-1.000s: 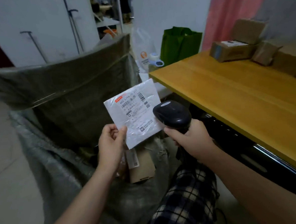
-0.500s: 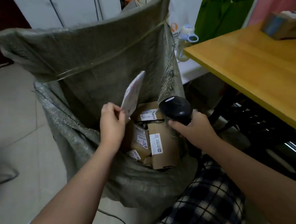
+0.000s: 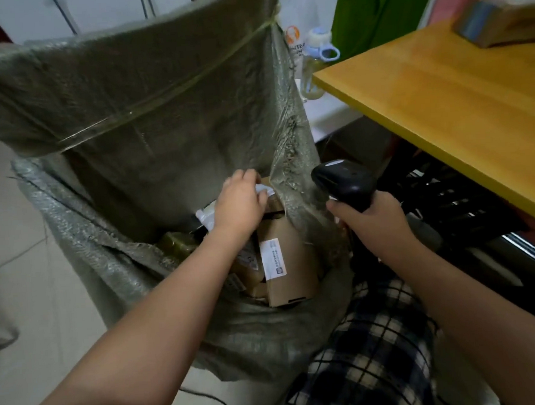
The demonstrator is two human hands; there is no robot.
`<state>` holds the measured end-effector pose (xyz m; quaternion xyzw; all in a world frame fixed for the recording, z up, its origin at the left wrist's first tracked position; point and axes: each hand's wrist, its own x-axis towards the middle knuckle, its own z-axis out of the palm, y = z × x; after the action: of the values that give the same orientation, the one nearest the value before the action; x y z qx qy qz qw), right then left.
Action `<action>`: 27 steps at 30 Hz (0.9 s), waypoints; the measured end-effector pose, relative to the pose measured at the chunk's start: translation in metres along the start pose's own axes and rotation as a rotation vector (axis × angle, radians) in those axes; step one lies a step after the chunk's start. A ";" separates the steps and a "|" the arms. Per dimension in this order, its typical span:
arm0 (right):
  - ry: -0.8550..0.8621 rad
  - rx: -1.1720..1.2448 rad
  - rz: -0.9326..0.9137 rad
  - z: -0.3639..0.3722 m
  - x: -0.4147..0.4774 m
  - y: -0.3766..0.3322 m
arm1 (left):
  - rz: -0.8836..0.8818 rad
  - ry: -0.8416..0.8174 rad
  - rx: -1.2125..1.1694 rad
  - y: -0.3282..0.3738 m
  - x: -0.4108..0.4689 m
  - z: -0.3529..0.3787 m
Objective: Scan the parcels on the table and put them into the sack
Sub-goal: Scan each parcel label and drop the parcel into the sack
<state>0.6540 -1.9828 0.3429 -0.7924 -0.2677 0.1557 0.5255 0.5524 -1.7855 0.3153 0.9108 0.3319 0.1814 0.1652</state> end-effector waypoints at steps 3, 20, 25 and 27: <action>0.061 -0.010 -0.006 -0.029 -0.004 -0.004 | 0.147 0.014 -0.041 0.042 0.000 -0.007; 0.706 0.029 0.073 -0.334 -0.129 -0.010 | 0.768 -0.172 -0.375 0.390 -0.035 0.013; 0.871 0.097 0.137 -0.405 -0.151 0.007 | 0.777 -0.254 -0.508 0.478 -0.026 0.047; 0.903 0.161 0.156 -0.426 -0.150 0.015 | 0.763 -0.297 -0.529 0.508 -0.017 0.061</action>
<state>0.7616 -2.3954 0.4942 -0.7553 0.0613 -0.1455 0.6360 0.8431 -2.1762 0.4718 0.9103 -0.1102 0.1752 0.3586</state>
